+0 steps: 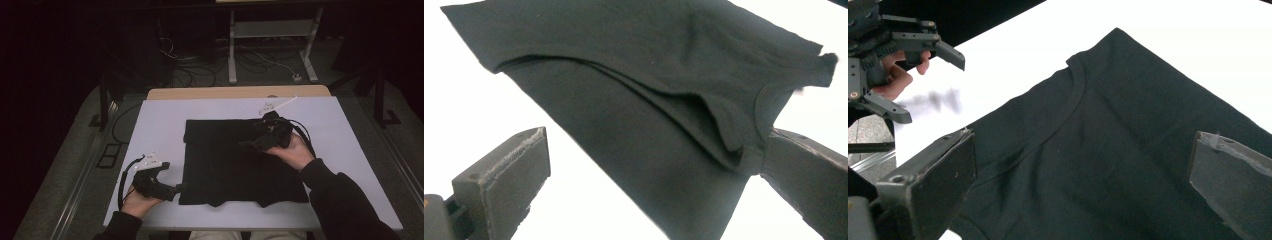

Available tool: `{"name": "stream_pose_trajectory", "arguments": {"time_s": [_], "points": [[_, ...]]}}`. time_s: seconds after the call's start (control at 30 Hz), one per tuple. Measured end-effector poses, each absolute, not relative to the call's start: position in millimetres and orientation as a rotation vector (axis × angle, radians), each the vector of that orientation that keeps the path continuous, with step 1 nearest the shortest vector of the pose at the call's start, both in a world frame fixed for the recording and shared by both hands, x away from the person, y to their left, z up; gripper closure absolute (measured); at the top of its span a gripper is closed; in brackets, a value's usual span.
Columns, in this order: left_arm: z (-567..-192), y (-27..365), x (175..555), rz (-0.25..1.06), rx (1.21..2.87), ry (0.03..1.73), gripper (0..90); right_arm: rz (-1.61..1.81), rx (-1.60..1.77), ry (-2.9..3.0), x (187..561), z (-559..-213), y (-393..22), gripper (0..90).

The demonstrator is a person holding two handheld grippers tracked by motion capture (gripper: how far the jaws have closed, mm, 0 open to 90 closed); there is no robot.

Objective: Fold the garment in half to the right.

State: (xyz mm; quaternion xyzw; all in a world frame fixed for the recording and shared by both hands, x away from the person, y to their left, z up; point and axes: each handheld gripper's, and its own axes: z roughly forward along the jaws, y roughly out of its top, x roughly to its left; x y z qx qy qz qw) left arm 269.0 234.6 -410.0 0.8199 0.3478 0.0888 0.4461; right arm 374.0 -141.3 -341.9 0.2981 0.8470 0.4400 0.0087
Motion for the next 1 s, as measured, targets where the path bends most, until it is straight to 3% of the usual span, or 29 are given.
{"name": "stream_pose_trajectory", "arguments": {"time_s": [1.0], "points": [[-425, 244, 266, 0.218, 2.095, 0.872, 0.0, 1.31, 0.946, 2.593, 448, -324, -80, 0.0]]}}
